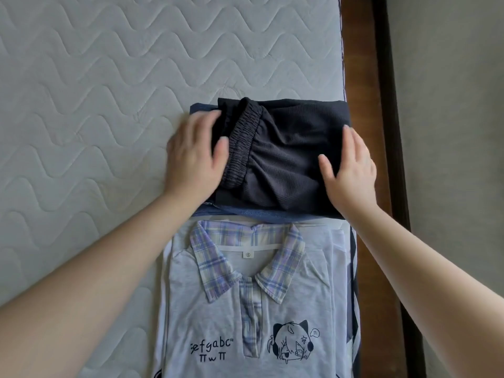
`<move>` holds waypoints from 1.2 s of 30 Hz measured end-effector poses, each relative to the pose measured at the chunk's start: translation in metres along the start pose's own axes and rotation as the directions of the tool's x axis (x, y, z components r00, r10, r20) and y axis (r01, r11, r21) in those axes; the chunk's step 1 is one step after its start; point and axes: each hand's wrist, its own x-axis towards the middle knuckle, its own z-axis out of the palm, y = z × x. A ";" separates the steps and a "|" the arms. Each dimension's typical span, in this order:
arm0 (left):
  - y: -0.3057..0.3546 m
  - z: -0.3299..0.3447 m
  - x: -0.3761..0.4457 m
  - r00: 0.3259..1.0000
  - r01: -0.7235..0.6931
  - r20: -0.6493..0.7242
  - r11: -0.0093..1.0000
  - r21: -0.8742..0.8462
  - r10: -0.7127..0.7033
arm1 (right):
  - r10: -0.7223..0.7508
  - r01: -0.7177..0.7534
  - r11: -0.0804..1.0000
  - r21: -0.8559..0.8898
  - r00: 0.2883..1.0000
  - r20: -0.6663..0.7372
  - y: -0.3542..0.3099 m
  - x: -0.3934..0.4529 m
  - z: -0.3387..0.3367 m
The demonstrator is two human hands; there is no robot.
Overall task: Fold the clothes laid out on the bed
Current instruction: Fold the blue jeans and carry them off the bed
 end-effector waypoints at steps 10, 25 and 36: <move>0.023 0.071 0.037 0.850 -0.367 0.504 0.858 0.358 0.153 | -0.176 0.239 0.943 -0.234 0.950 0.260 0.003 0.056 0.044; 0.004 0.093 0.020 0.969 -0.113 0.240 0.971 0.209 0.061 | -0.154 0.189 0.968 -0.166 0.967 0.200 0.014 0.052 0.056; 0.023 0.081 0.046 0.810 -0.236 0.586 0.898 0.371 -0.029 | -0.108 0.187 0.967 -0.171 0.914 0.391 0.008 0.067 0.035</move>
